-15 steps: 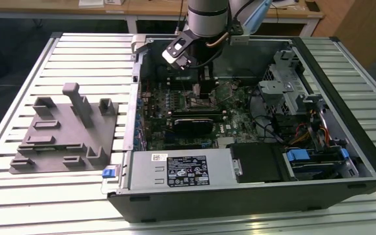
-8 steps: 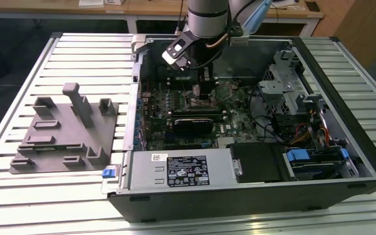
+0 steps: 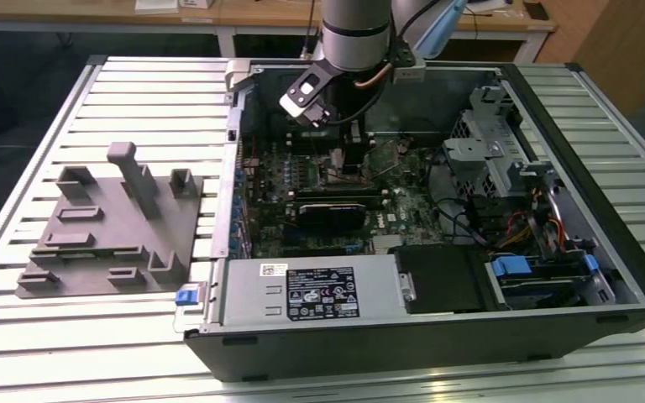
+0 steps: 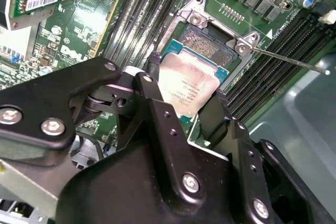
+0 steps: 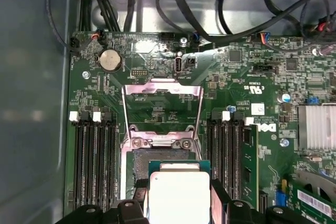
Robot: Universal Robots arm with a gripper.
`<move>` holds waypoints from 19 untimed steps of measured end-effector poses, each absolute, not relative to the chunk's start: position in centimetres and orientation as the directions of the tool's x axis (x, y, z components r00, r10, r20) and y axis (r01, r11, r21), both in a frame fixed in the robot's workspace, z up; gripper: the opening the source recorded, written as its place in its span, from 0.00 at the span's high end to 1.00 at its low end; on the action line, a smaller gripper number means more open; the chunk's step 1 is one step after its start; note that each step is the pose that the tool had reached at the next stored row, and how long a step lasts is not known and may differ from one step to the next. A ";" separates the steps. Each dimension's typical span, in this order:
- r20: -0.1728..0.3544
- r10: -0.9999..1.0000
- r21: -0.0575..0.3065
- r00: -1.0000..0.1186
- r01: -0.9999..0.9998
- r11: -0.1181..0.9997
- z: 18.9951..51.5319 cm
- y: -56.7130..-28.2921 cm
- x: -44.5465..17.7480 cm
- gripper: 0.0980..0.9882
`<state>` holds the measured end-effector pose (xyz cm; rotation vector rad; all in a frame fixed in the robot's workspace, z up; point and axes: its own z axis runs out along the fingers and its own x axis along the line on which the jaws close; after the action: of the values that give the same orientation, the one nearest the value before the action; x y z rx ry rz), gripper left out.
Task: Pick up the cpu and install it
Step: 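Place the cpu into insertion slot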
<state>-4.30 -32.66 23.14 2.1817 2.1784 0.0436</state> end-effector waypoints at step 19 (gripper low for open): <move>-0.021 1.000 0.061 -0.007 0.998 0.008 21.7 -32.5 -4.3 0.50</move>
<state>-4.29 -32.49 21.67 2.1719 2.1882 0.0438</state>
